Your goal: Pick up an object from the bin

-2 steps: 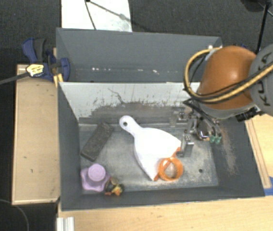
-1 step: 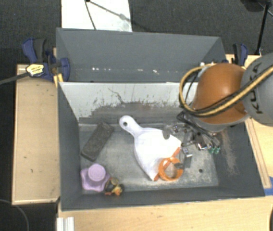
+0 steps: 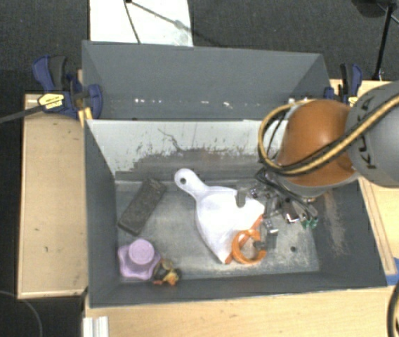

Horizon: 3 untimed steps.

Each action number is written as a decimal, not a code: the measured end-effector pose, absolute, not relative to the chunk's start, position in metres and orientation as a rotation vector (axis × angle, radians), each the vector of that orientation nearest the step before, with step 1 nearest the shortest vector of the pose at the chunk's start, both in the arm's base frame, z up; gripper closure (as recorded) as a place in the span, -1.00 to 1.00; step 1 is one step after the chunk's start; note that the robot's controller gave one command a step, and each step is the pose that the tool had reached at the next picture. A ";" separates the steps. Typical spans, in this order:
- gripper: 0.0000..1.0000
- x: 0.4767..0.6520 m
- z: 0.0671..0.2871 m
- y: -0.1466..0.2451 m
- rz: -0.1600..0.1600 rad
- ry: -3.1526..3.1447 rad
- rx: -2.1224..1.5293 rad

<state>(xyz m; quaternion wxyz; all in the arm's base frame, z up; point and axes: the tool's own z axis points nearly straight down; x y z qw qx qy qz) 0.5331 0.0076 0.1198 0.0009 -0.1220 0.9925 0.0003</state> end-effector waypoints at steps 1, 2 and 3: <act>-1.00 0.534 0.103 0.013 0.001 3.139 -0.073; 1.00 0.512 0.070 -0.019 0.000 3.064 -0.690; 1.00 0.512 0.070 -0.019 0.000 3.064 -0.690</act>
Offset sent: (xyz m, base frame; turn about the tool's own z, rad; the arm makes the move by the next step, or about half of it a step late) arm -0.0215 -0.0267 -0.0498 -0.2000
